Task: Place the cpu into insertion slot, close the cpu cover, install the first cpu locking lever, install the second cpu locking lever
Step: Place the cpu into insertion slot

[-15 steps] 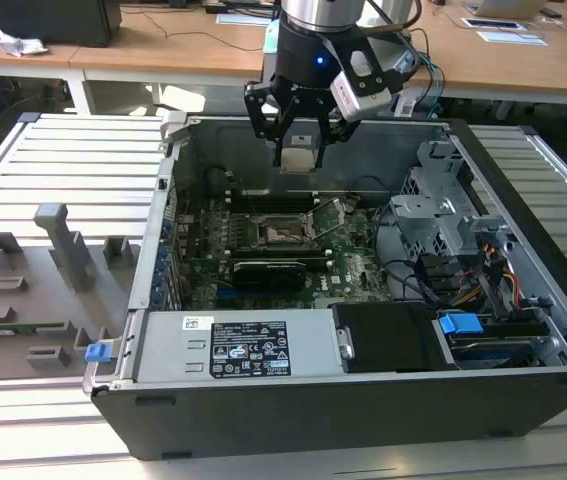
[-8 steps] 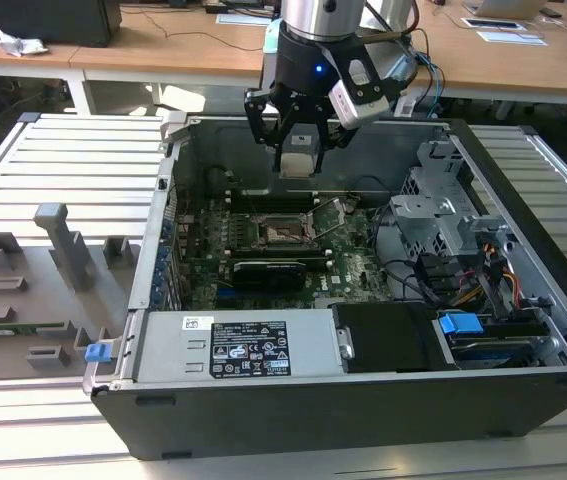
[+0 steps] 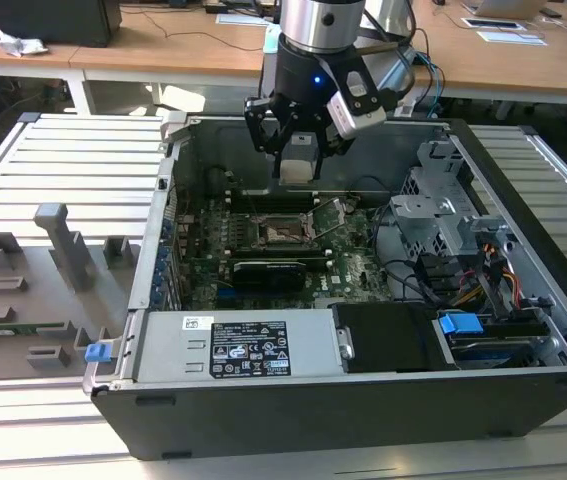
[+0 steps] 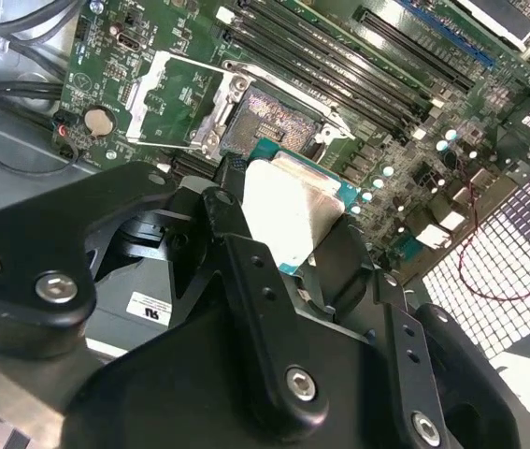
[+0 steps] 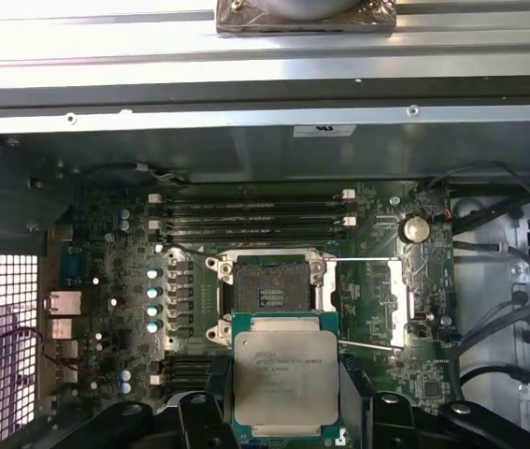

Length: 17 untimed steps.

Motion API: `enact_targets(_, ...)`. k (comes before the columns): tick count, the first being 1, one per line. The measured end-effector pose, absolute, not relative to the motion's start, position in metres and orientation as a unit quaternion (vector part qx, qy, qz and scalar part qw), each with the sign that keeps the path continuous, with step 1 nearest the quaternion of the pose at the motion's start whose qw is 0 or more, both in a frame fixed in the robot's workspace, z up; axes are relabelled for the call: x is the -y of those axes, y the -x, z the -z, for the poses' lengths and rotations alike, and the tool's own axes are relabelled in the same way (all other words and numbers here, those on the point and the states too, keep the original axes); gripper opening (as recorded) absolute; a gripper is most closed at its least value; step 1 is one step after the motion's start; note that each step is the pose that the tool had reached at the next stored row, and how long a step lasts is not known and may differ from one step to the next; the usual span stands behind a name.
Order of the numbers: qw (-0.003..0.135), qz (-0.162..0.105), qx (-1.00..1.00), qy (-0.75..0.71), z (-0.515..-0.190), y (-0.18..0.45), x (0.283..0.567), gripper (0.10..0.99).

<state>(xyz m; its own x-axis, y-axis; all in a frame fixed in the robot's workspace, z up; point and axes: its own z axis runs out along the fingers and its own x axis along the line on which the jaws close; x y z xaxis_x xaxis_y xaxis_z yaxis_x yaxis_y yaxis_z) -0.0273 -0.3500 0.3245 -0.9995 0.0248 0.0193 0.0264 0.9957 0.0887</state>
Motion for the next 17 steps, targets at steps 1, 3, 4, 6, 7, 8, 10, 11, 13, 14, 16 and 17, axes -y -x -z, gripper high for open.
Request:
enact_targets(1, 0.009, 0.045, 0.999, 0.013, -0.324, 0.027, 0.350, 0.541)
enact_targets(3, 0.009, 0.044, 0.999, 0.013, -0.322, 0.027, 0.350, 0.541)
enact_targets(4, 0.009, 0.044, 0.999, 0.013, -0.321, 0.027, 0.350, 0.541)
enact_targets(6, 0.009, 0.044, 0.999, 0.013, -0.318, 0.027, 0.350, 0.541)
enact_targets(7, 0.009, 0.044, 0.999, 0.013, -0.316, 0.027, 0.350, 0.541)
enact_targets(8, 0.009, 0.044, 0.999, 0.013, -0.315, 0.027, 0.350, 0.541)
enact_targets(10, 0.009, 0.044, 0.999, 0.013, -0.312, 0.027, 0.350, 0.541)
enact_targets(11, 0.009, 0.045, 0.999, 0.013, -0.311, 0.027, 0.350, 0.541)
enact_targets(13, 0.009, 0.045, 0.999, 0.013, -0.307, 0.027, 0.350, 0.541)
enact_targets(14, 0.009, 0.045, 0.999, 0.013, -0.306, 0.027, 0.350, 0.541)
enact_targets(16, 0.009, 0.044, 0.999, 0.013, -0.303, 0.027, 0.350, 0.541)
enact_targets(17, 0.009, 0.045, 0.999, 0.013, -0.301, 0.027, 0.350, 0.541)
